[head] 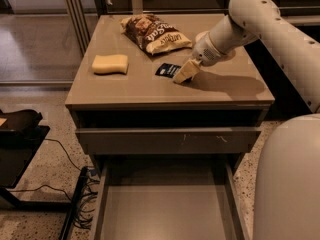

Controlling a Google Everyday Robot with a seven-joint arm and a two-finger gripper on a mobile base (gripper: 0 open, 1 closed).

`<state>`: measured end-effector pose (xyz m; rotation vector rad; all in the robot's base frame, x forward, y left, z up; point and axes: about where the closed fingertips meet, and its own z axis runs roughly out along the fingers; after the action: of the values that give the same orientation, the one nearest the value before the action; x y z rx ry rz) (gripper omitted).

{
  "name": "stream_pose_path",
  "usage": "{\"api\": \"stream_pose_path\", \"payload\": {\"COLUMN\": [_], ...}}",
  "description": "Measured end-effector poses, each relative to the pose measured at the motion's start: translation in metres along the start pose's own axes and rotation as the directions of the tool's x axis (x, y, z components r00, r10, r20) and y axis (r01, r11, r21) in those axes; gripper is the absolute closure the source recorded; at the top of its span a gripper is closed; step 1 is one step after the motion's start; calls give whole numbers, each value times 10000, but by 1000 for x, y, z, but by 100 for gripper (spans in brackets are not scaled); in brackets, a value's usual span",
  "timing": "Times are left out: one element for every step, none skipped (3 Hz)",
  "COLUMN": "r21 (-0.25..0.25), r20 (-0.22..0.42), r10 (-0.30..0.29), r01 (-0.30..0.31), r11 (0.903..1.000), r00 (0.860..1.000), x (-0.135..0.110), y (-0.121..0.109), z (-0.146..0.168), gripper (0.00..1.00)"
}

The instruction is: Place rxbar blueberry into middle drawer

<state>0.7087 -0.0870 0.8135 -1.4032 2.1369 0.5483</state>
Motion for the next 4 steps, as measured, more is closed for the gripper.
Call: {"api": "stream_pose_path", "payload": {"r21": [-1,-1,-1,-96], "r20": [0,0,-1,-94], "r10": [0,0,-1,-110], "r01": [0,0,1,109], "r11": [10000,10000,10000,9999], "r00": [10000,10000,10000,9999], "x": [0,0,-2,9], "y": [0,0,0,14], "z": [0,0,-3,-17], "gripper": [88,100,100,100]}}
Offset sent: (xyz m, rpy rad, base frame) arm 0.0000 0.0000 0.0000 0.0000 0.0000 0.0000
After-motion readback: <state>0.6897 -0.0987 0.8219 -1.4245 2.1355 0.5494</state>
